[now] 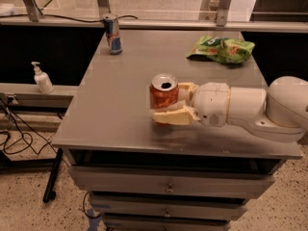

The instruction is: Move coke can near green rice chip bag

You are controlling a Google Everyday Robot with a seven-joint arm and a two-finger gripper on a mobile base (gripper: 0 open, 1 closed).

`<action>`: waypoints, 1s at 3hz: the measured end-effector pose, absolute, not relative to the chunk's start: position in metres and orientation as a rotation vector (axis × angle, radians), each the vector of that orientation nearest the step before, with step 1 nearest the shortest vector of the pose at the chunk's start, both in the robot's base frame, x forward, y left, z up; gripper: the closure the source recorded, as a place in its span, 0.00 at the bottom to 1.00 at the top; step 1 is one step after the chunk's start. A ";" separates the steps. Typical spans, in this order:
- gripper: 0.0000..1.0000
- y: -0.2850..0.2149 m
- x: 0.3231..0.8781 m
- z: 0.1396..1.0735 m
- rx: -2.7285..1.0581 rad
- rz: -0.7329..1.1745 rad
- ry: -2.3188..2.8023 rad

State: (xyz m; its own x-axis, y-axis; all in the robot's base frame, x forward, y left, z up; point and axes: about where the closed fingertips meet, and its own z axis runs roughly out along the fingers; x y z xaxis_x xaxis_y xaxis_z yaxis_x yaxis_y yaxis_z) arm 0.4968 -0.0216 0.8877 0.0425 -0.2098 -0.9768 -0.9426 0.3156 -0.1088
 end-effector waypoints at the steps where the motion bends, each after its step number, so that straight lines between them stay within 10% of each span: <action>1: 1.00 -0.039 0.511 0.896 -1.120 0.739 1.434; 3: 1.00 -0.143 0.569 0.922 -0.961 0.501 1.505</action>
Offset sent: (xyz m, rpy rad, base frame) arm 0.0854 -0.1408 0.0472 -0.0662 -0.1254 -0.3375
